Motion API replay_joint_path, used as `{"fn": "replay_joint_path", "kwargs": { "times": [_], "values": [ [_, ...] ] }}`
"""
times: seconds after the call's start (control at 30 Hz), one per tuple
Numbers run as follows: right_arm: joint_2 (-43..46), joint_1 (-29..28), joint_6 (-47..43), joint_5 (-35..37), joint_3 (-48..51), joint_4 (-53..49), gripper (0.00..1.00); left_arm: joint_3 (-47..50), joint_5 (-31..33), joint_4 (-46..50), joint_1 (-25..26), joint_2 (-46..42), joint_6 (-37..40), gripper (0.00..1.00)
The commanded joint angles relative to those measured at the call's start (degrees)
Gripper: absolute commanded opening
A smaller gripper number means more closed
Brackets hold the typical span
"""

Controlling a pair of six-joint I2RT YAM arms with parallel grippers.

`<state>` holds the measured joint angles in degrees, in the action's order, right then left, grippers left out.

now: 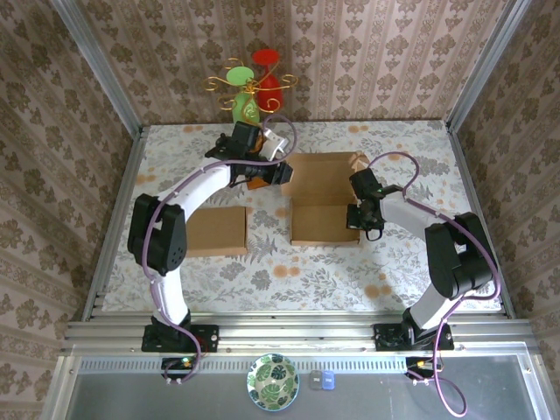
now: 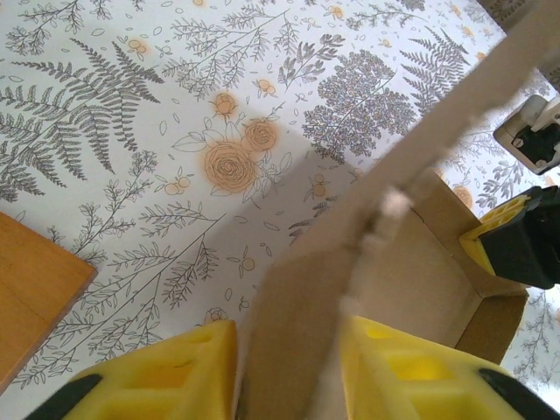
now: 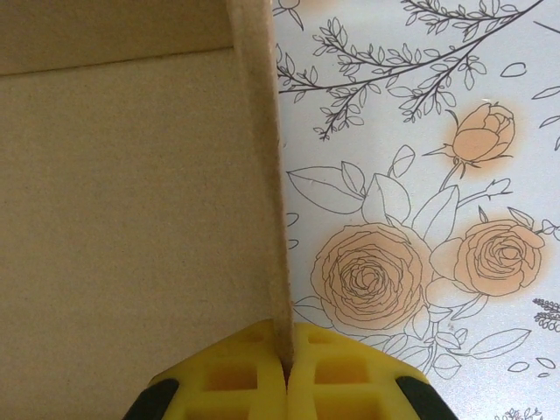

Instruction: Fold the paper box

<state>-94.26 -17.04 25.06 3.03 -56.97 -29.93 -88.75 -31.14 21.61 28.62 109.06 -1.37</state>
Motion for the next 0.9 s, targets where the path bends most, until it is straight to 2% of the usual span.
{"fn": "replay_joint_path", "kwargs": {
  "times": [0.0, 0.13, 0.37, 0.47, 0.6, 0.7, 0.77, 0.87],
  "values": [
    [-0.73, -0.01, -0.8, -0.49, -1.83, 0.06, 0.0, -2.65, 1.39, 2.9, 0.6, 1.33, 2.06, 0.31],
    [-0.66, 0.02, -0.66, -0.35, -1.96, -0.12, 0.0, -2.35, 4.26, 3.45, 1.41, 0.66, 2.92, 0.23],
    [-0.65, 0.01, -0.38, -0.48, -1.85, -0.06, 0.0, -2.69, 10.46, 4.89, 2.71, -0.64, 3.54, 0.22],
    [-0.74, 0.01, -0.08, -0.64, -2.0, -0.02, 0.0, -2.8, 11.42, 5.4, 3.4, -0.93, 3.92, 0.11],
    [0.94, 0.02, -0.19, -0.49, -2.19, -0.03, 0.23, -2.15, 13.34, 5.24, 4.5, -1.78, 5.56, 0.03],
    [4.79, 0.05, -1.97, -0.73, -2.4, -0.29, 0.39, -1.34, 14.33, 4.84, 4.58, -2.65, 5.93, 0.02],
    [7.13, -0.19, -3.09, -0.83, -3.54, -2.55, 0.44, -1.16, 14.43, 4.85, 4.6, -3.17, 6.31, 0.02],
    [9.82, -0.36, -4.09, -0.04, -5.62, -6.1, 0.45, -0.79, 14.52, 4.68, 4.68, -3.89, 6.71, 0.02]
  ]
}}
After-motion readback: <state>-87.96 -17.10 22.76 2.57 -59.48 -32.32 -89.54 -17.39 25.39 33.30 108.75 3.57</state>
